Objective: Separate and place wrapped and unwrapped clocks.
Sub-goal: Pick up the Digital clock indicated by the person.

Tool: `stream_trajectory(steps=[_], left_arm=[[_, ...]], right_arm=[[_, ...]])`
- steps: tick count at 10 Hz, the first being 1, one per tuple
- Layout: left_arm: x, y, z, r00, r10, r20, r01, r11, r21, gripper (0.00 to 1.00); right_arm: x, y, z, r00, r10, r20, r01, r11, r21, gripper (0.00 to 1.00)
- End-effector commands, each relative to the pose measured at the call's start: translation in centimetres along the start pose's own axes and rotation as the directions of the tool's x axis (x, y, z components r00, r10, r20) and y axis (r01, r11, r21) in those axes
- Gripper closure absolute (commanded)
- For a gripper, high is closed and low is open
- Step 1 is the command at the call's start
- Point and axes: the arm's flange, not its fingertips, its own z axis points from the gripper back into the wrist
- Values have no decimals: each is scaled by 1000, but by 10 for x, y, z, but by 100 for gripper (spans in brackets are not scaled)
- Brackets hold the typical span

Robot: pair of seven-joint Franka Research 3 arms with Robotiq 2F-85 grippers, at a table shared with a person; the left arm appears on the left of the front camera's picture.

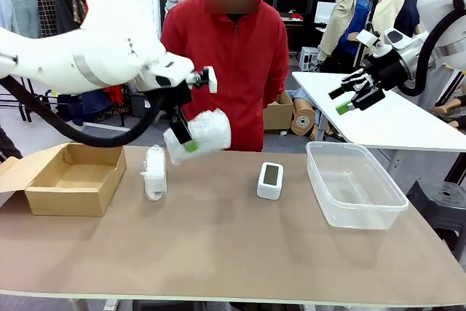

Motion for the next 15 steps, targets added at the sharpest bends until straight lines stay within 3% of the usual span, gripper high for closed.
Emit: stream_trajectory(steps=[1, 3, 5, 7, 11, 15], left_arm=[[-1, -2, 55, 996, 85, -10, -84, 991, 106, 100], [3, -4, 90, 994, 106, -32, -99, 978, 182, 100], [-1, 2, 117, 971, 240, -21, -226, 939, 259, 100], [-14, 6, 140, 953, 302, -7, -284, 902, 324, 100], [-39, 18, 162, 895, 446, 11, -411, 815, 409, 100], [-43, 24, 162, 903, 430, 15, -401, 827, 393, 100]], right_arm=[[1, 0, 1, 1000, 3, 0, -3, 1000, -5, 0], [1, 0, 1, 1000, 3, 0, -3, 1000, -5, 0], [1, 0, 1, 1000, 3, 0, -3, 1000, -5, 0], [1, 0, 1, 1000, 3, 0, -3, 1000, -5, 0], [1, 0, 1, 1000, 3, 0, -3, 1000, -5, 0], [1, 0, 1, 1000, 3, 0, -3, 1000, -5, 0]])
